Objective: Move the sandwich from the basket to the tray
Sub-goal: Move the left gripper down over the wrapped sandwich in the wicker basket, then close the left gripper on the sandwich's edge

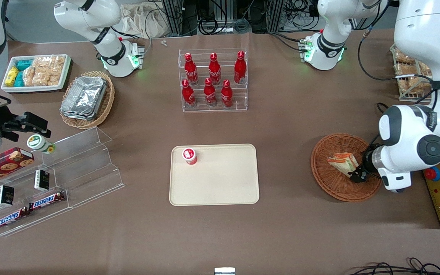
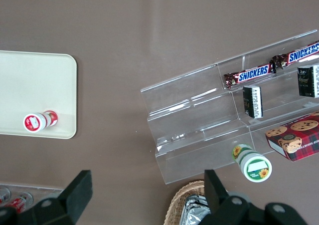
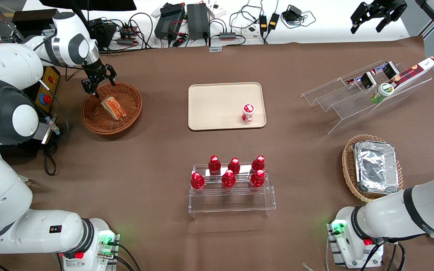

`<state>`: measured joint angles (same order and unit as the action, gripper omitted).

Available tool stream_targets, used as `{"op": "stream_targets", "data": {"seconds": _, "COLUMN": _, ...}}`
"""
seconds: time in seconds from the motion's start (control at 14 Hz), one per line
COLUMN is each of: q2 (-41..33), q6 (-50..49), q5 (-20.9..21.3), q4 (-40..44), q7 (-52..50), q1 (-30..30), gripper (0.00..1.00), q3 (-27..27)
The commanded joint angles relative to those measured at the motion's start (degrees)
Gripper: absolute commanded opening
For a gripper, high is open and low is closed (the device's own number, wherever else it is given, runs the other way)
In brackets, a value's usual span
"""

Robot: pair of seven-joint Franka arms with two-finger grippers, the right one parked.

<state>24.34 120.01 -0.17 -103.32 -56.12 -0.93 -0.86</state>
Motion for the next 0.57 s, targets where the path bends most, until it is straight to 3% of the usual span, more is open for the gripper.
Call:
{"op": "stream_targets", "data": {"seconds": 0.0, "q2": -1.58, "q6": 3.47, "q5": -0.27, "q4": -4.43, "q7": -1.28, "q1": -0.30, "gripper": 1.00, "q3": 0.24}}
{"op": "stream_targets", "data": {"seconds": 0.5, "q2": -1.84, "q6": 10.58, "q5": 0.34, "q4": -11.19, "q7": -1.28, "q1": -0.30, "gripper": 1.00, "q3": 0.24}}
